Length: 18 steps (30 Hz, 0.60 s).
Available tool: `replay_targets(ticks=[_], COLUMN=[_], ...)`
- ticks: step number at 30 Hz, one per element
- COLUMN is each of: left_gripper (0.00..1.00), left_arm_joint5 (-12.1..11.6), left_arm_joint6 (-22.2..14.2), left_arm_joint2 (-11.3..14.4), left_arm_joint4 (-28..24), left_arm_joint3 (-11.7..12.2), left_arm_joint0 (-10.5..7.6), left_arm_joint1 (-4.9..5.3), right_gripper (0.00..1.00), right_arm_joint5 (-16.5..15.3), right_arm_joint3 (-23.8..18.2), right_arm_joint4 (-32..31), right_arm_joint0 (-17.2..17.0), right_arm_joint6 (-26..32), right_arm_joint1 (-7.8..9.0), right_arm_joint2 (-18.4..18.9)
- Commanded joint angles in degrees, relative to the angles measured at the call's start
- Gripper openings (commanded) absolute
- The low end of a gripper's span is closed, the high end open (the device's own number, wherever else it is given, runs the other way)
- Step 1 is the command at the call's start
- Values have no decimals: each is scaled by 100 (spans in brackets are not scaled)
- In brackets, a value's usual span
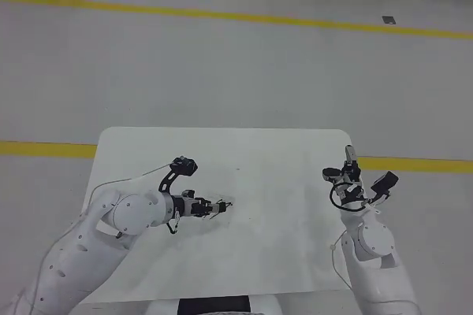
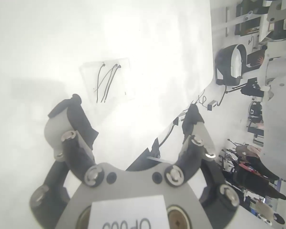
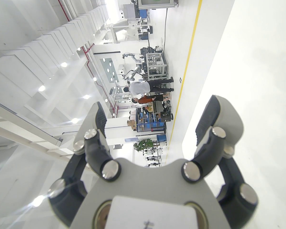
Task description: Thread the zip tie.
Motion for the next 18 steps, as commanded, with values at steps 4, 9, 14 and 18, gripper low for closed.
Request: replay_targets(ticks=[4, 9, 14, 18], left_gripper=[100, 100, 100, 100], left_arm_joint5=[0, 0, -65, -111], left_arm_joint6=[-8, -8, -88, -823], left_arm_joint2=[1, 1, 43, 387], left_arm_joint4=[2, 2, 34, 231], left_arm_joint3=[0, 0, -29, 138], left_arm_joint0=[-1, -1, -43, -615], left_arm_joint1=[0, 0, 0, -22], right_gripper=[100, 100, 100, 100], right_arm_joint5=[0, 0, 0, 0], right_arm_joint3=[0, 0, 0, 0], right_arm_joint4=[0, 0, 0, 0], right_arm_joint0=[0, 0, 0, 0], right_arm_joint6=[0, 0, 0, 0], right_arm_joint1=[0, 0, 0, 0], right_arm_joint2=[0, 0, 0, 0])
